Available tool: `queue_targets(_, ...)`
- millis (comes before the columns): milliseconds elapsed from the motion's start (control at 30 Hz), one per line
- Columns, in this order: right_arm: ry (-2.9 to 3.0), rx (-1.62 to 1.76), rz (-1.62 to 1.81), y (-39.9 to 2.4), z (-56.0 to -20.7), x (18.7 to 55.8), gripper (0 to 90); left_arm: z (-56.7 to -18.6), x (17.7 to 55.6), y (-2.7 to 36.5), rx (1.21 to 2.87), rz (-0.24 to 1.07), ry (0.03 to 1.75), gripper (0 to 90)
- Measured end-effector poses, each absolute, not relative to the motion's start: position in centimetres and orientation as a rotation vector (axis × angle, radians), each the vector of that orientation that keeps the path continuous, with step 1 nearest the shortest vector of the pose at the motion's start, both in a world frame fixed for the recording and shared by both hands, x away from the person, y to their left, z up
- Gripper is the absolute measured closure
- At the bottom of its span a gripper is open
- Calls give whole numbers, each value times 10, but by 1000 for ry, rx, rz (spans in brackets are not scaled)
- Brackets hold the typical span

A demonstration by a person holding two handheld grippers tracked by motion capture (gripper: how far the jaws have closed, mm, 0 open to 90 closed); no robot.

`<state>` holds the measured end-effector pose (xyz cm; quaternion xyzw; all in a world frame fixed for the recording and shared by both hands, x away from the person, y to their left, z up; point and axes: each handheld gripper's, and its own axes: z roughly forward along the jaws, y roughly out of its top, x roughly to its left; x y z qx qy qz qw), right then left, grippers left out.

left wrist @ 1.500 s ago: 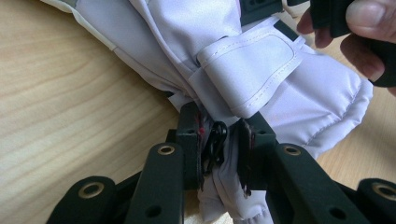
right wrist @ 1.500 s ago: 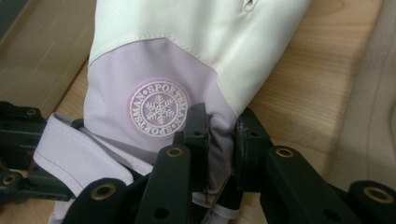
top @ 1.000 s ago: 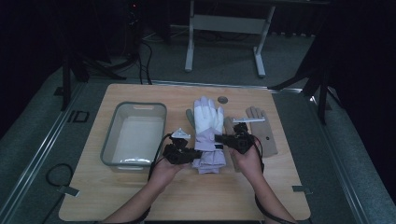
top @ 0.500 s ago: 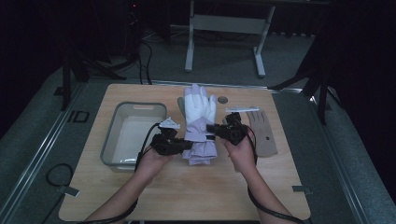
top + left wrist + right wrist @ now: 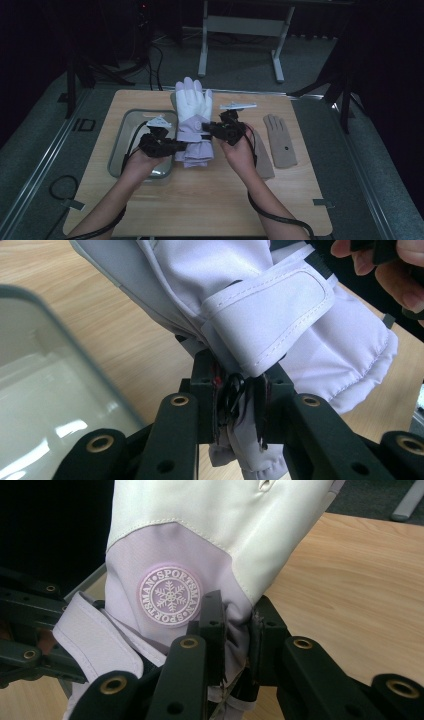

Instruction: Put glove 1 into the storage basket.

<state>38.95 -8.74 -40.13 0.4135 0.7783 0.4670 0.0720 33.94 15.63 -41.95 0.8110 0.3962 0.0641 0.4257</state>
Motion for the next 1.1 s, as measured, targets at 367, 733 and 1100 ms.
queue_targets(367, 2375, 1216, 1450, -34, -405, 396, 792, -417, 335, 209, 2037, 189, 1032, 750)
queue_targets(733, 2405, 1215, 1462, 31, -415, 400, 793, -420, 337, 270, 2066, 160, 1113, 749)
queue_targets(1100, 2466, 1329, 1352, 62, -461, 395, 793, -464, 344, 295, 2116, -5, 1178, 744)
